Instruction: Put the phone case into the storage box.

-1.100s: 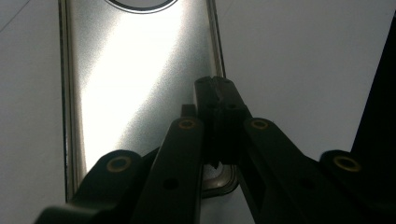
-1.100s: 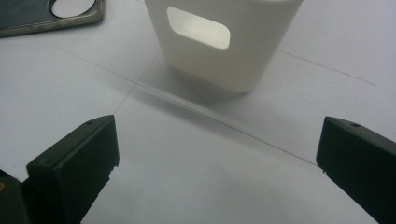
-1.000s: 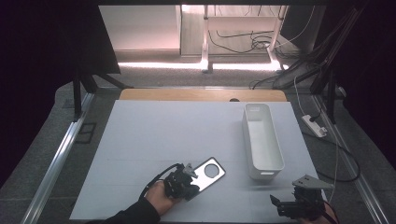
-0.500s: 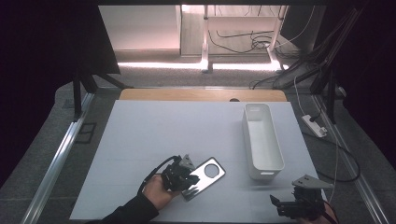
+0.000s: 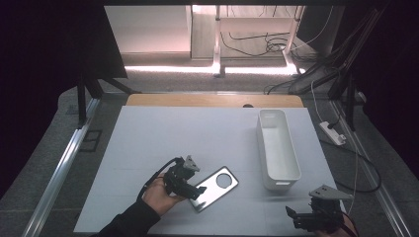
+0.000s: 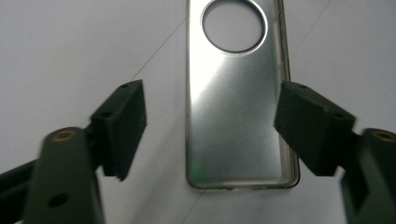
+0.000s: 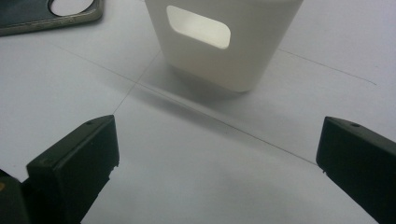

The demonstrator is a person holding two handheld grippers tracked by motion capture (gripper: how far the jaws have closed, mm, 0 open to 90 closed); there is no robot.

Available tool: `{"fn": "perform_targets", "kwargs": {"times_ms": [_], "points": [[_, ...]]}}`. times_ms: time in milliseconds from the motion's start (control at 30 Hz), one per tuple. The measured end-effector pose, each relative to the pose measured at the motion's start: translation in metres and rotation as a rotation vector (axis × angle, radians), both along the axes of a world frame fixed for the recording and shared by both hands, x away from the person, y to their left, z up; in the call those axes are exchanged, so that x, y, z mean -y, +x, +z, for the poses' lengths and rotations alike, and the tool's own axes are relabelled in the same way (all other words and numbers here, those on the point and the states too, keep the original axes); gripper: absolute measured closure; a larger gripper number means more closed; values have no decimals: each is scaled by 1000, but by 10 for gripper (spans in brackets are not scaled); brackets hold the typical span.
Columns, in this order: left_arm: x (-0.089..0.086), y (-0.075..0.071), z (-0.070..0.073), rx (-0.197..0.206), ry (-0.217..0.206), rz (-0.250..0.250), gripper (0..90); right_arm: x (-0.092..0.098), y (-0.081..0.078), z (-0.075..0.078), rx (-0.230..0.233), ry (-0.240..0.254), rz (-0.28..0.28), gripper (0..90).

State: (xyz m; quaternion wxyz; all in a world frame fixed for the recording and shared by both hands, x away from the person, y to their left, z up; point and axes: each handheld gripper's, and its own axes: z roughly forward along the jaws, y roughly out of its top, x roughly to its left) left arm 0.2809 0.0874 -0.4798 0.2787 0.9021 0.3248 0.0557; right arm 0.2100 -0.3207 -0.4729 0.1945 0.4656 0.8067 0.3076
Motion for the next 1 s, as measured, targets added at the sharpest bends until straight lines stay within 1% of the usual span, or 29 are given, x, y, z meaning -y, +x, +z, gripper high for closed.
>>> {"fn": "perform_targets", "kwargs": {"times_ms": [67,100,133,200,233,267,300,333,367,433,500,667,733,867,933,967,1000], "points": [[-3,2,1,-16,6,-2,156,0,0,0,0,0,0,0],[-4,3,1,-16,7,4,129,0,0,0,0,1,0,0],[-6,4,2,-14,7,20,98,0,0,0,-1,0,-1,0],[-7,6,3,-12,18,27,49,0,0,0,-1,0,-1,0],[-8,7,2,-16,33,34,15,0,0,0,0,1,-1,0],[-8,8,2,-18,53,32,0,0,0,0,-1,0,-1,0],[-9,9,3,-19,63,34,0,0,0,0,-1,0,-1,0],[-9,10,3,-23,65,39,0,0,0,0,-1,-1,-1,0],[-9,11,3,-22,63,45,0,0,0,0,-1,-1,-2,0],[-10,12,3,-24,57,41,0,0,0,0,-2,0,-2,0],[-11,13,3,-22,62,41,0,0,1,0,-3,-1,-2,0],[-10,14,1,-23,57,40,0,0,1,0,-3,-1,-2,0],[-9,15,-1,-26,58,38,0,0,1,0,-3,-1,-2,0],[-5,16,-10,-32,76,24,0,0,1,0,-4,-1,-1,0],[-2,16,-17,-31,93,18,0,0,1,-1,-4,-2,0,0],[-2,16,-17,-31,93,18,0,0,1,-1,-4,-2,0,0],[0,17,-21,-36,98,15,0,0,1,-1,-4,-2,0,0]]}}
